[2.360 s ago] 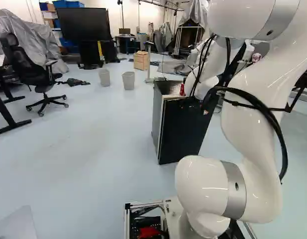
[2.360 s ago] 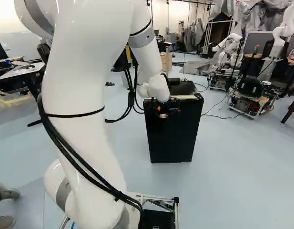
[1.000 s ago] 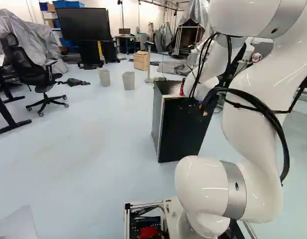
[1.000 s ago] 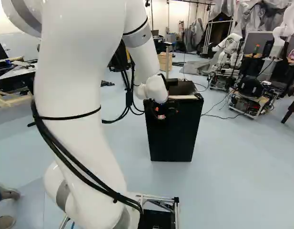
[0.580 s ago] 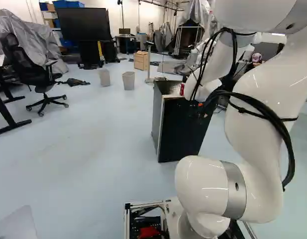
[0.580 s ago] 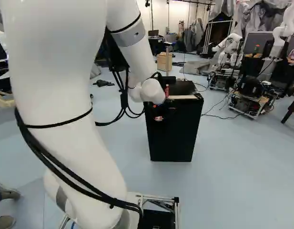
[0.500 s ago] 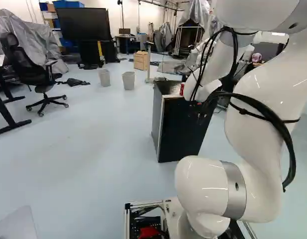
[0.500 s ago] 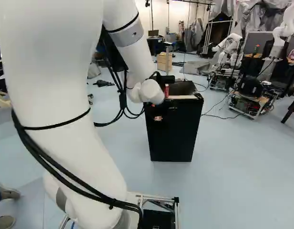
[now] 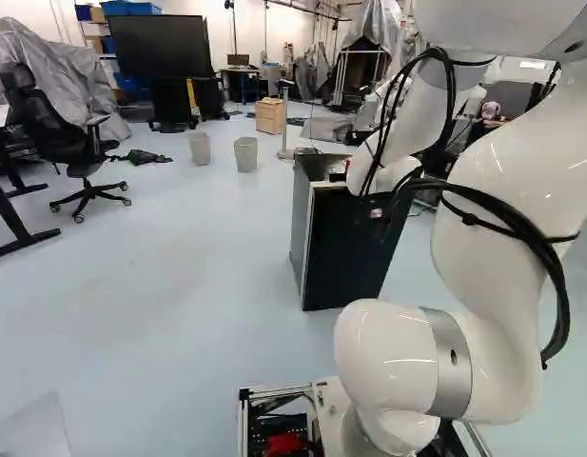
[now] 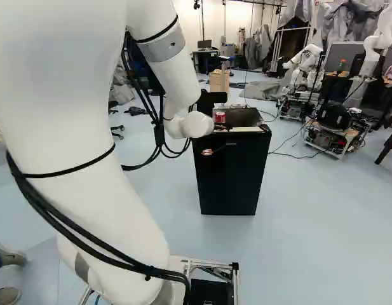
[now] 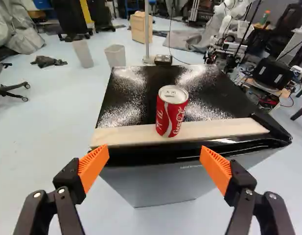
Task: Grab a drink from the fridge
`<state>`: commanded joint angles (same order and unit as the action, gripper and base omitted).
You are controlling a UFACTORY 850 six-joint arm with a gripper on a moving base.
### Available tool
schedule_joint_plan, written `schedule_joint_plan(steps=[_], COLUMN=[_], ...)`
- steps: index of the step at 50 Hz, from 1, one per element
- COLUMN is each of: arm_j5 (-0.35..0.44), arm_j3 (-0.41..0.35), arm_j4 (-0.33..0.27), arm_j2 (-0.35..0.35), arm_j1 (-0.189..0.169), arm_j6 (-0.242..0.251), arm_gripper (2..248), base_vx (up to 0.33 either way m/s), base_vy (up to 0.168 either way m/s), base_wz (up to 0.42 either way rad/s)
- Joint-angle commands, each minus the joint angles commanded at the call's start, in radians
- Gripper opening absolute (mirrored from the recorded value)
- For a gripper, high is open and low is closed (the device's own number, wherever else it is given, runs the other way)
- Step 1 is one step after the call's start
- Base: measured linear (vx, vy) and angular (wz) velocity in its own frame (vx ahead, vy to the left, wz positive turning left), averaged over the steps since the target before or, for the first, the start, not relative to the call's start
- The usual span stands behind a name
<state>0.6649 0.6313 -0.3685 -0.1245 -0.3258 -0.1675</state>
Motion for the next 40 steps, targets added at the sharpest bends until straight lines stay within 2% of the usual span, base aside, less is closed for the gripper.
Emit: schedule_joint_plan(steps=[22,40], arm_j5=[0.083,0.111], arm_j3=[0.033,0.077], arm_j4=[0.0,0.0], arm_j2=[-0.03,-0.1], arm_j1=[-0.004,-0.006], arm_j6=[0.0,0.0], arm_gripper=[247,247], base_vx=[0.0,0.0], base_vy=[0.0,0.0], base_wz=[0.0,0.0])
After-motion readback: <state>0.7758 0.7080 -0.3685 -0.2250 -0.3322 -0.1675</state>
